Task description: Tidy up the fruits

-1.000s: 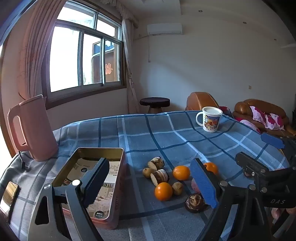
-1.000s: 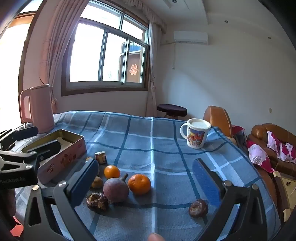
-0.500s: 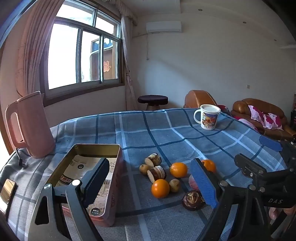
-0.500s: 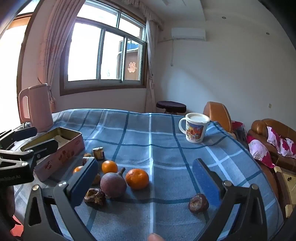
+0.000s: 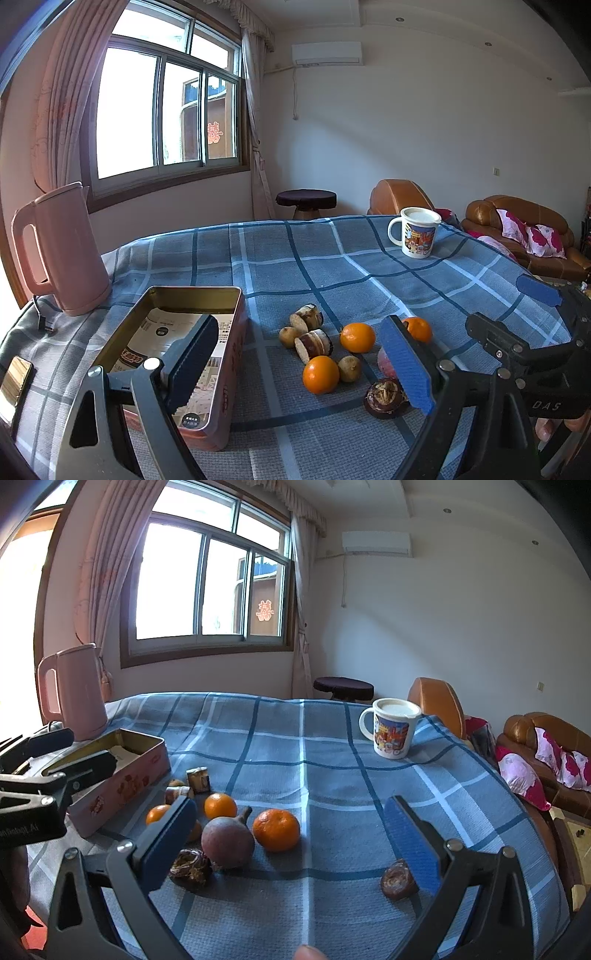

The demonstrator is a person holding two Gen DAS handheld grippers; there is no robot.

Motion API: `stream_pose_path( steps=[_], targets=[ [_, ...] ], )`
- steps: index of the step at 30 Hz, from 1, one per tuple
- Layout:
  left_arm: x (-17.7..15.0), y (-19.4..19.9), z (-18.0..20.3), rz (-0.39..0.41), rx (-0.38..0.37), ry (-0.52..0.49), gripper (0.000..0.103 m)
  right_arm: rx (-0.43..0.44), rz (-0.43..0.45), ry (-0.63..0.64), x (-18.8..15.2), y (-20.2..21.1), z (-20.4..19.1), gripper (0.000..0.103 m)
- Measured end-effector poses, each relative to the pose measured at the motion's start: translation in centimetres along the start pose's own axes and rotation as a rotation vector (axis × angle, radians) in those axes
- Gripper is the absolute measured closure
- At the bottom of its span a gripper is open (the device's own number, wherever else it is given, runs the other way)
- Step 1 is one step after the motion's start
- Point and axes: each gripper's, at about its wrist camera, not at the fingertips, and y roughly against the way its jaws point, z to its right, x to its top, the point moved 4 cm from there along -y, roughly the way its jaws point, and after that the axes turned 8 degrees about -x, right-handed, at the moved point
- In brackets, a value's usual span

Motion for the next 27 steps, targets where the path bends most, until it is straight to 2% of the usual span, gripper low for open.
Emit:
stream_pose_path(
  steps=[27],
  targets=[
    [-0.19,0.15,-0.42,-0.001,0.003,0.005,0.013,0.003,-0.004,0.002,-0.58,0.09,-0.77,0.0]
  ],
)
